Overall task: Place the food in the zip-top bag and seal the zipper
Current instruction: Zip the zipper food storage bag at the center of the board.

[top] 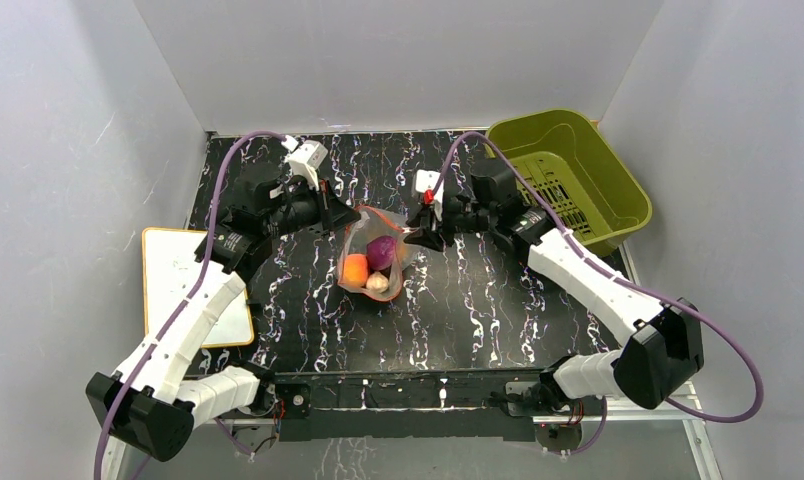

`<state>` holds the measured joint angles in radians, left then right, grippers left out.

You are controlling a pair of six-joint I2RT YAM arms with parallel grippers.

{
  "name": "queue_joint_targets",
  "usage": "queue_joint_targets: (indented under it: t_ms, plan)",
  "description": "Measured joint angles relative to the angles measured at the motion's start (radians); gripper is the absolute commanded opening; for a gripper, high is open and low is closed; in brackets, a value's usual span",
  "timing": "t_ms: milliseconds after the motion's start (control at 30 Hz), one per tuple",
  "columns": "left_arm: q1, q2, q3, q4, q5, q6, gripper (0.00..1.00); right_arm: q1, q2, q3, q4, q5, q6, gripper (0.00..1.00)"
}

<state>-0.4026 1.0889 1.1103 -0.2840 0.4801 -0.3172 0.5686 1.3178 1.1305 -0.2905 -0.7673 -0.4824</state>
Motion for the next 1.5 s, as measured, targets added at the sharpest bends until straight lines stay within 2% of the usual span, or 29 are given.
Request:
queue_joint_targets:
  t_ms: [133, 200, 333, 400, 467, 733, 867, 933, 1200, 1500]
  plan:
    - [0.0, -0.004, -0.008, 0.011, 0.006, -0.009, 0.0, 0.0, 0.011, -0.018, 0.004, -0.007, -0.021, 0.0]
    - [0.0, -0.006, -0.017, 0.014, 0.008, -0.015, 0.11, 0.0, 0.011, -0.028, 0.011, -0.008, -0.022, 0.0]
    - [0.0, -0.008, -0.018, 0.016, 0.009, -0.004, 0.44, 0.0, 0.011, -0.031, 0.024, -0.016, 0.005, 0.0]
    - [0.0, -0.009, -0.018, 0.016, 0.018, 0.013, 0.52, 0.0, 0.011, -0.03, 0.029, -0.02, 0.038, 0.0]
    - [0.0, -0.009, -0.016, 0.025, 0.053, 0.029, 0.56, 0.0, 0.016, -0.018, 0.02, -0.023, 0.071, 0.0]
    - [0.0, 0.007, 0.029, 0.151, 0.292, 0.082, 0.55, 0.0, 0.092, 0.138, -0.127, -0.061, 0.116, 0.0]
    - [0.0, 0.009, 0.011, 0.232, 0.369, 0.079, 0.46, 0.0, 0.091, 0.143, -0.16, -0.078, 0.123, 0.0]
    - [0.0, 0.01, -0.002, 0.248, 0.388, 0.083, 0.41, 0.0, 0.091, 0.143, -0.166, -0.084, 0.124, 0.0]
    - [-0.006, 0.055, -0.012, 0.287, 0.453, 0.143, 0.37, 0.0, 0.092, 0.143, -0.151, -0.121, 0.153, 0.0]
    - [-0.047, 0.069, -0.013, 0.251, 0.472, 0.279, 0.3, 0.001, 0.096, 0.143, -0.123, -0.149, 0.179, 0.0]
